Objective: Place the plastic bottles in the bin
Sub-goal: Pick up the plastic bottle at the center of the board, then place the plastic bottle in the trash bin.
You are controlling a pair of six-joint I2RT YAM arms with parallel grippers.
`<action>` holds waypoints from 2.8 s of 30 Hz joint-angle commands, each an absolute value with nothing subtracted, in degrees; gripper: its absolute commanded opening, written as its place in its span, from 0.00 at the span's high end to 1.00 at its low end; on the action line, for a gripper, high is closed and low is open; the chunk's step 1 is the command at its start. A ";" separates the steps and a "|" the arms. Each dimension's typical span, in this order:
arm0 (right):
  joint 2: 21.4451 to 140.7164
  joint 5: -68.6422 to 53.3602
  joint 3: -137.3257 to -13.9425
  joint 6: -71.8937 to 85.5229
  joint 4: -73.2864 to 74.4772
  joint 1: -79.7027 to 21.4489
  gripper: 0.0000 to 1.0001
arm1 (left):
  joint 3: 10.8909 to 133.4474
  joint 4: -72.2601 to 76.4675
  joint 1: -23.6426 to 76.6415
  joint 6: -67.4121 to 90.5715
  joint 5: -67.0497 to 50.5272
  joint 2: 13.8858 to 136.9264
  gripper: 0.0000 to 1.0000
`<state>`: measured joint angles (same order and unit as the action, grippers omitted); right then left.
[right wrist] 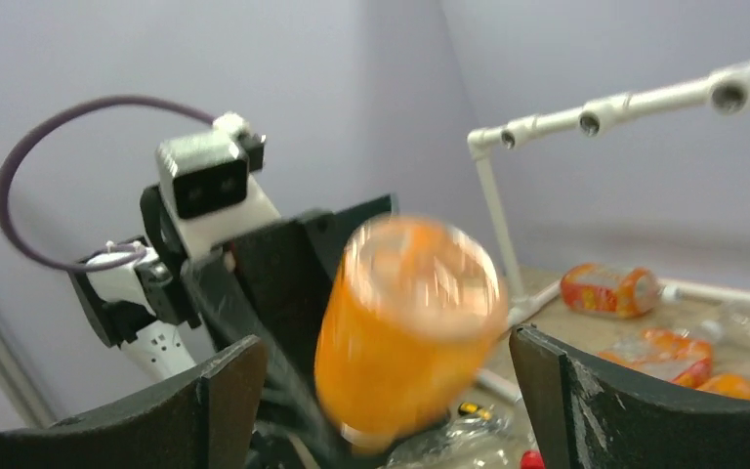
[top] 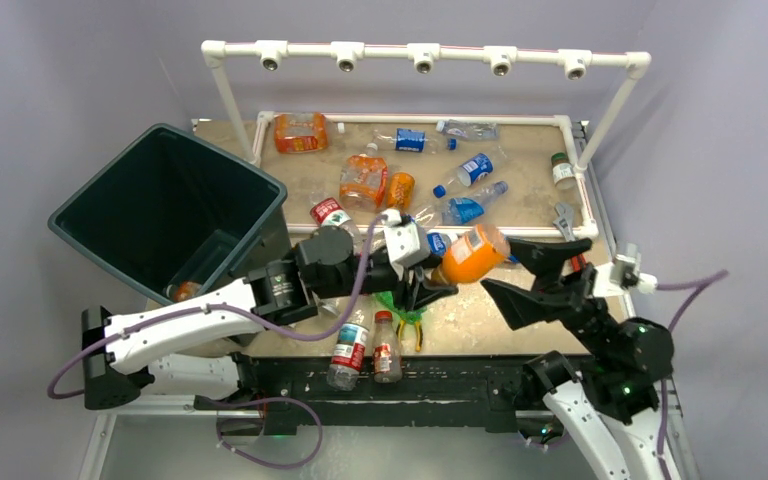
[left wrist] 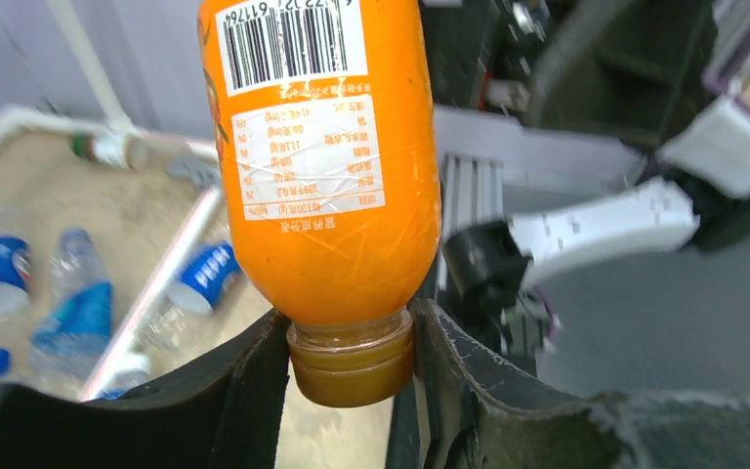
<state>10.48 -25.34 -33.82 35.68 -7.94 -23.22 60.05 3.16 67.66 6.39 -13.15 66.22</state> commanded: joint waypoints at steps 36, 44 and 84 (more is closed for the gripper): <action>0.31 -7.56 -26.71 38.40 7.78 -23.42 0.03 | 84.32 -38.52 67.76 10.82 90.95 49.57 1.00; 0.26 -7.72 -27.09 38.49 8.36 -23.47 0.03 | 92.20 -47.61 67.70 16.10 87.34 55.91 1.00; 0.79 -8.43 -24.98 39.53 5.06 -23.42 0.03 | 109.17 -55.04 25.74 17.98 61.73 75.17 1.00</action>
<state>0.73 -8.47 -24.16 39.03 7.03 -23.24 110.37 -54.11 28.97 15.79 65.25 72.88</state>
